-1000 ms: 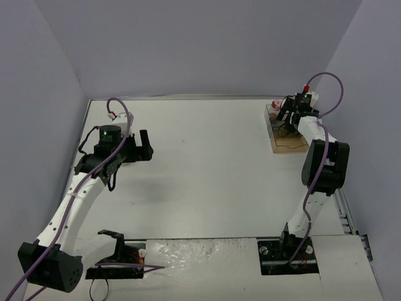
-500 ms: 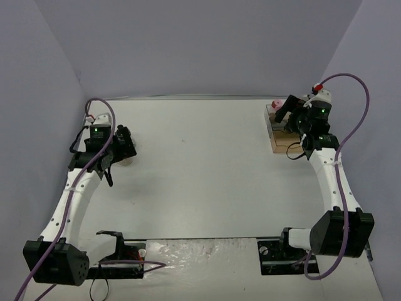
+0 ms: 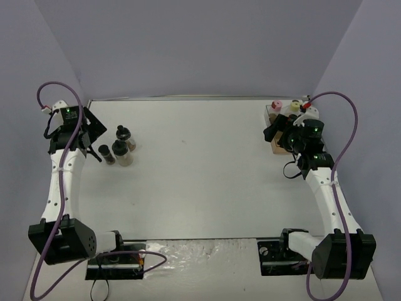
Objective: Organize the condiment bottles
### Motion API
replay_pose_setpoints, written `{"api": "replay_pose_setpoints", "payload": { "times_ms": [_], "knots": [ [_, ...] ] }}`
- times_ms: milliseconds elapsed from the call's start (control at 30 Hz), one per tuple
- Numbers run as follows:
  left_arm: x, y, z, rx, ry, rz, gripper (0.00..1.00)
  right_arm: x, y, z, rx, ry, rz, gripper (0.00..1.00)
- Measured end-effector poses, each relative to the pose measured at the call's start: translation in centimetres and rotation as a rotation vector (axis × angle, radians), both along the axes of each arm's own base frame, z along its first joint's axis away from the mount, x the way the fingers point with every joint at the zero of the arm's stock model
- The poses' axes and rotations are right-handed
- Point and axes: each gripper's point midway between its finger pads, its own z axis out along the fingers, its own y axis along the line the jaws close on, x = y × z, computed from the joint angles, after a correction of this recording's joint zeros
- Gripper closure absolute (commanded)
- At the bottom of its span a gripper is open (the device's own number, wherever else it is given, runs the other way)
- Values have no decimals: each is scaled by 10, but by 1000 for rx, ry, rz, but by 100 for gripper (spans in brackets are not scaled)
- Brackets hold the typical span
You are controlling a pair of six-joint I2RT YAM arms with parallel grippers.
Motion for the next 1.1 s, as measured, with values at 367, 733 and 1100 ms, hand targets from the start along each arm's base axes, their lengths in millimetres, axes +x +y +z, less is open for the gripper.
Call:
{"api": "replay_pose_setpoints", "payload": {
  "times_ms": [367, 733, 1100],
  "knots": [
    [25, 13, -78, -87, 197, 85, 13, -5, 19, 5, 0, -26, 60, 0],
    [42, 12, -143, -174, 320, 115, 23, -8, 23, -2, -2, -12, 72, 0],
    [58, 11, -154, -202, 313, 118, 51, -8, 23, -5, -3, -7, 73, 0]
  ]
}}
